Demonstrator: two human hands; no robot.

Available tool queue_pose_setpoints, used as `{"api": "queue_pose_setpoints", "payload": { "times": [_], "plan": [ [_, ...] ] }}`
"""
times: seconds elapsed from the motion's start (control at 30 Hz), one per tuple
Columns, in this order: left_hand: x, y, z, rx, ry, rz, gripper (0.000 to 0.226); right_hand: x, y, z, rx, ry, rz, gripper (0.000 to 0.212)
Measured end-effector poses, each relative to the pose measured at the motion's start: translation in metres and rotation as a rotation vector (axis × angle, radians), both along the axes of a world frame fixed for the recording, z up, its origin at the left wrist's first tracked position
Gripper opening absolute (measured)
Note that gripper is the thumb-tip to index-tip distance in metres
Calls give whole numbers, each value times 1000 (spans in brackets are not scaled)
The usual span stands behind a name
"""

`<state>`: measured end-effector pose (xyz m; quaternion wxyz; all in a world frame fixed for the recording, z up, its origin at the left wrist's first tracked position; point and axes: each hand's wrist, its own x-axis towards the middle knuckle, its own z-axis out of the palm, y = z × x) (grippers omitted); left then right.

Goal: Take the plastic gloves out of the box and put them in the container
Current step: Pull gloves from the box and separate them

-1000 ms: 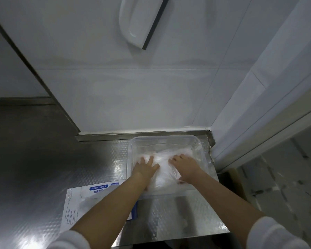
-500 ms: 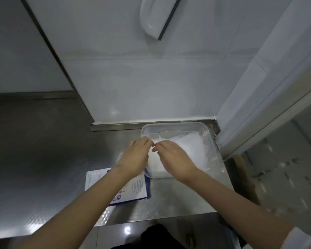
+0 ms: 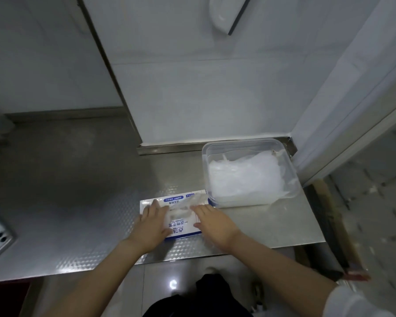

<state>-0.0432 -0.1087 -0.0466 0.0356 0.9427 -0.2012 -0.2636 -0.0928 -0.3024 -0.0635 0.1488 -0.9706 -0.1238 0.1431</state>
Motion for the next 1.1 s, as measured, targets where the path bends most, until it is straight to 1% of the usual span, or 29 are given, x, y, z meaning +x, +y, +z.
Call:
{"api": "queue_pose_setpoints", "payload": {
  "times": [0.07, 0.13, 0.17, 0.2, 0.27, 0.3, 0.33, 0.43, 0.47, 0.53, 0.63, 0.73, 0.87, 0.93, 1.1],
  "plan": [
    [-3, 1, 1, -26, -25, -4, 56, -1, 4, 2, -44, -31, -53, 52],
    [-5, 2, 0, -52, -34, 5, 52, -3, 10, 7, -73, -147, -53, 52],
    [-6, 3, -1, -64, -38, 8, 51, -1, 14, 11, -77, -194, -42, 56],
    [-7, 2, -2, -77, -52, 7, 50, 0, 17, 12, -110, -231, -34, 65],
    [-7, 2, -4, -117, -88, 19, 49, 7, 27, 25, -98, -288, -78, 82],
    [-6, 0, -4, -147, -87, 42, 49, 11, 32, 32, -97, -293, -97, 85],
    [-5, -3, -4, -183, -65, 80, 48, 16, 34, 39, -112, -278, -111, 80],
    [2, -10, -3, -300, -9, 234, 42, 28, 28, 44, -243, -164, -58, 42],
    [4, -11, -2, -310, -16, 261, 38, 31, 26, 45, -253, -131, -56, 34],
    [8, -13, -3, -286, -32, 278, 34, 33, 24, 48, -259, -114, -64, 26],
    [9, -15, -5, -232, -58, 273, 33, 35, 21, 55, -227, -108, -81, 26],
    [8, -16, -5, -174, -96, 228, 39, 38, 13, 64, -150, -197, -152, 26],
    [8, -16, -5, -164, -118, 204, 40, 43, 1, 75, -48, -233, -257, 23],
    [10, -16, -4, -163, -121, 202, 38, 45, -4, 82, 9, -248, -300, 26],
    [7, -19, -4, -131, -112, 174, 36, 57, -24, 113, 149, -396, -444, 24]
  ]
}}
